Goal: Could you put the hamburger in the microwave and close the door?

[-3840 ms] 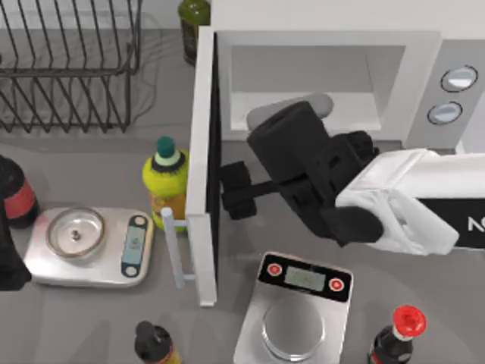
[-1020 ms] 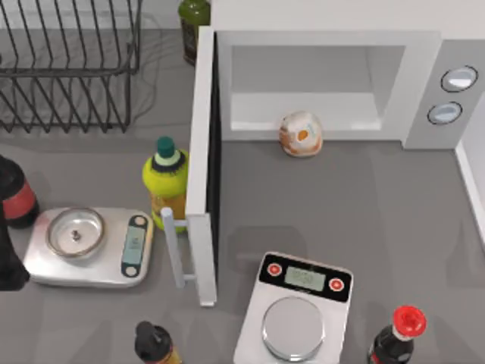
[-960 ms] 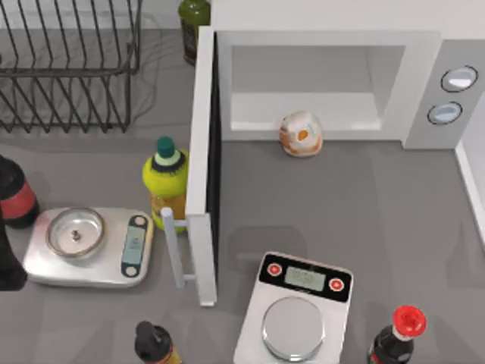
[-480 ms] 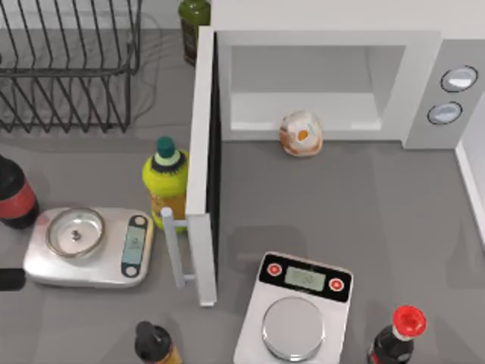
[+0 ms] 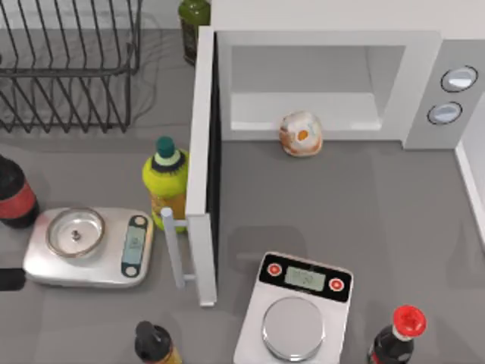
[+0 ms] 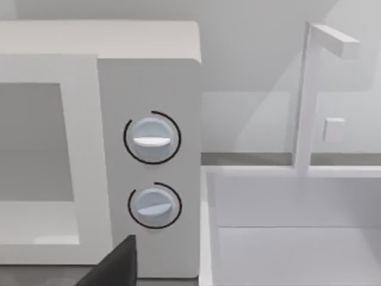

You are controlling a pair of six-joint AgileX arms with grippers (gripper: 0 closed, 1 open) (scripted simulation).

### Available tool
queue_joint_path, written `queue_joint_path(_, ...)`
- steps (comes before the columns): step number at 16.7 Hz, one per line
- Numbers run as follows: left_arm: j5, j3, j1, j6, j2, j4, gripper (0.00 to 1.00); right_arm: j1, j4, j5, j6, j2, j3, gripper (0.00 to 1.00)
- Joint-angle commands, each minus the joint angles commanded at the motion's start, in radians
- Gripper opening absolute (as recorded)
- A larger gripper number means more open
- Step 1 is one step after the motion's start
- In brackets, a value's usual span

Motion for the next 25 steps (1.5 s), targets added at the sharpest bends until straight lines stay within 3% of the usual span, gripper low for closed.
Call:
queue_joint_path(5,-0.017,-0.003,-0.016,-0.001,0.011,0.014,0.0,0.0,0.0,0.0,0.0,0.0,0.0,1.0)
queue_joint_path(13,-0.231,-0.034,-0.231,0.001,0.11,0.146,0.0,0.0,0.0,0.0,0.0,0.0,0.0,1.0)
queue_joint_path(17,-0.247,-0.037,-0.247,0.002,0.12,0.158,0.0,0.0,0.0,0.0,0.0,0.0,0.0,1.0)
queue_joint_path(21,-0.255,0.001,-0.262,-0.018,0.153,0.125,0.0,0.0,0.0,0.0,0.0,0.0,0.0,1.0)
queue_joint_path(25,-0.299,0.171,-0.341,-0.104,0.344,-0.018,0.0,0.0,0.0,0.0,0.0,0.0,0.0,1.0)
